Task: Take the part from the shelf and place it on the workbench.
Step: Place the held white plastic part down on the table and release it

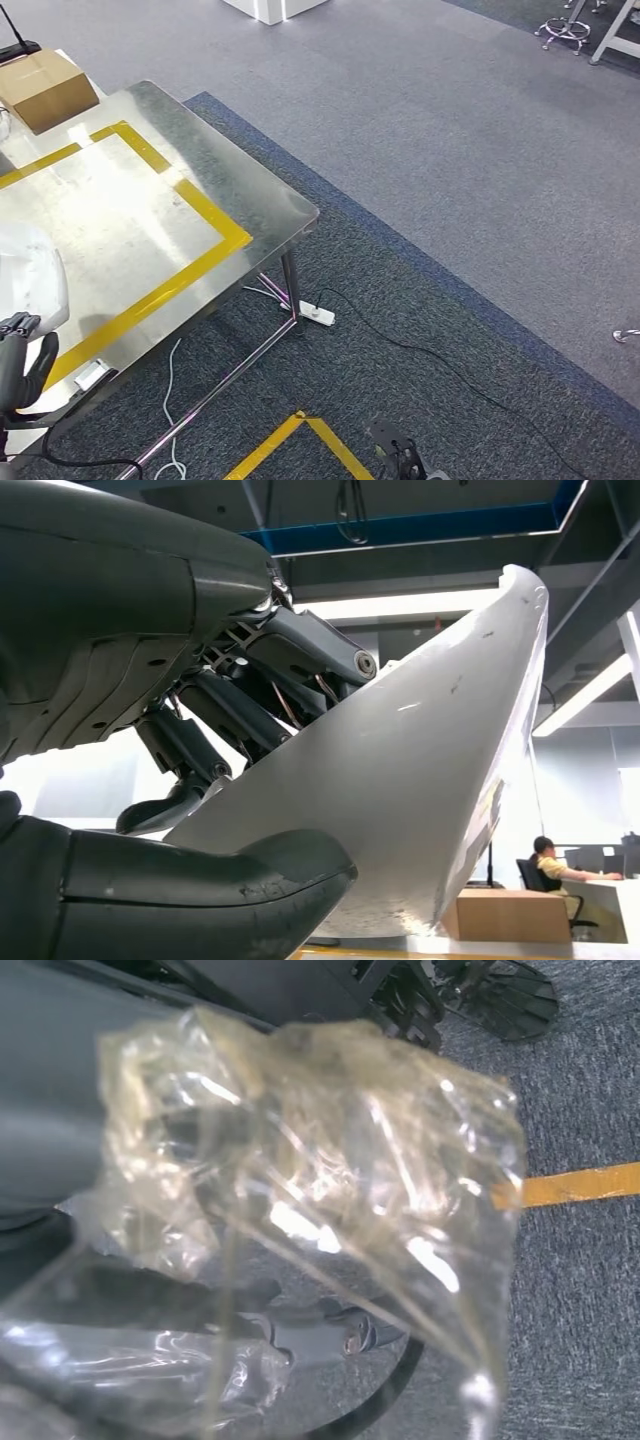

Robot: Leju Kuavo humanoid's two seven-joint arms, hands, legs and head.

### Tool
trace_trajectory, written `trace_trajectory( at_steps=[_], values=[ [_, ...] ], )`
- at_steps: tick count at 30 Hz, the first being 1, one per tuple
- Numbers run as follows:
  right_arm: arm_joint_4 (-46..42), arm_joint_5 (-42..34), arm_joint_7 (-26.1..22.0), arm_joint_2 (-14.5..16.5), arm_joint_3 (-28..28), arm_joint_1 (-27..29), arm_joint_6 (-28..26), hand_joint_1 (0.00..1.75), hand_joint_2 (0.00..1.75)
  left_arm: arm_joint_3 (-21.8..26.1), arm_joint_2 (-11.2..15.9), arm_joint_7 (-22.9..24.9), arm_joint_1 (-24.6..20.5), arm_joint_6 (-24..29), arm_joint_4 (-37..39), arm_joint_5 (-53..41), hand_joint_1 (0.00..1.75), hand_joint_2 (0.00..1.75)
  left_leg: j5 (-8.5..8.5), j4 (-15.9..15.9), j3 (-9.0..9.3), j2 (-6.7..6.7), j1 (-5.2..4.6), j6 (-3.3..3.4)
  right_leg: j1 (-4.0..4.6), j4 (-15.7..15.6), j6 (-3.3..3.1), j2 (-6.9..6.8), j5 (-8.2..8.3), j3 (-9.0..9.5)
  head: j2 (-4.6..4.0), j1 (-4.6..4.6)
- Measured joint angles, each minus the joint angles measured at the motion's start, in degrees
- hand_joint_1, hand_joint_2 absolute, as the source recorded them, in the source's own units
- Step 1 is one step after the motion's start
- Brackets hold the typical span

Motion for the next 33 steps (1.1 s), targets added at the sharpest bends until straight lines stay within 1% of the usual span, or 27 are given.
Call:
trace_trajectory(
  at_steps=[17,23,25,27,28,29,30,31,32,33],
  values=[
    [0.0,0.3,0.02,0.0,-0.25,0.08,-0.05,0.0,0.0,-0.06,-0.1,0.48,0.02,-1.83,-0.13,0.07,1.75,1.75,-0.04,0.11,-0.02,0.01,-0.04,0.05,-0.05,0.05,0.02,0.01,0.0,-0.04,0.0,-0.01],
    [0.0,1.83,0.17,0.0,-0.22,0.08,-0.64,0.0,0.0,-0.07,-0.1,0.85,0.01,-1.92,-0.13,-0.21,1.75,1.75,-0.44,0.76,-0.2,0.04,-0.18,0.56,-0.21,0.21,0.27,-0.01,-0.12,-0.01,0.0,-0.02],
    [0.0,1.89,0.19,0.01,-0.22,0.07,-0.7,0.0,0.0,-0.06,-0.09,0.86,0.03,-1.96,-0.13,-0.22,1.75,1.75,-0.61,0.98,-0.32,0.02,-0.27,0.82,-0.28,0.22,0.5,-0.09,-0.15,0.08,0.0,-0.02],
    [-0.02,1.89,0.13,0.02,-0.22,0.04,-0.72,0.0,0.0,0.0,-0.07,0.87,0.18,-1.95,-0.2,-0.21,1.75,1.75,-0.66,0.93,-0.42,-0.2,-0.35,1.18,-0.34,0.17,0.89,-0.43,-0.23,0.23,0.0,-0.03],
    [-0.05,1.87,0.02,0.02,-0.22,0.05,-0.75,0.0,0.0,0.05,-0.08,0.87,0.38,-1.92,-0.36,-0.21,1.75,1.75,-0.58,0.75,-0.34,-0.43,-0.27,1.4,-0.39,0.5,1.11,-0.09,-0.59,0.07,0.0,0.03],
    [-0.08,1.84,-0.12,0.01,-0.22,0.08,-0.79,0.0,0.0,0.1,-0.09,0.87,0.54,-1.9,-0.57,-0.21,1.75,1.75,-0.48,0.57,-0.26,-0.72,-0.17,1.67,-0.45,1.78,1.26,0.72,-1.46,-0.6,0.01,0.14],
    [-0.11,1.8,-0.24,-0.01,-0.22,0.15,-0.83,0.0,0.0,0.11,-0.13,0.87,0.67,-1.89,-0.77,-0.2,1.75,1.75,-0.37,0.4,-0.14,-1.05,-0.05,1.91,-0.49,4.39,1.36,1.75,-2.93,-1.95,0.01,0.26],
    [-0.11,1.76,-0.32,-0.03,-0.22,0.3,-0.86,0.0,0.0,0.09,-0.2,0.87,0.78,-1.89,-0.92,-0.19,1.75,1.75,-0.35,0.38,-0.13,-1.43,-0.02,2.08,-0.52,8.28,1.35,2.9,-4.8,-3.98,0.01,0.38],
    [-0.09,1.73,-0.35,-0.06,-0.22,0.52,-0.87,0.0,0.0,0.06,-0.27,0.87,0.83,-1.91,-0.98,-0.18,1.75,1.75,-0.37,0.42,-0.16,-1.9,-0.09,2.2,-0.5,12.96,1.29,3.55,-6.66,-6.43,0.01,0.45],
    [-0.08,1.72,-0.35,-0.12,-0.22,0.79,-0.87,0.0,0.0,0.02,-0.37,0.87,0.93,-1.93,-0.98,-0.16,1.75,1.75,-0.41,0.47,-0.17,-2.48,-0.19,2.26,-0.46,16.95,1.22,3.81,-7.83,-8.69,0.01,0.48]
  ],
)
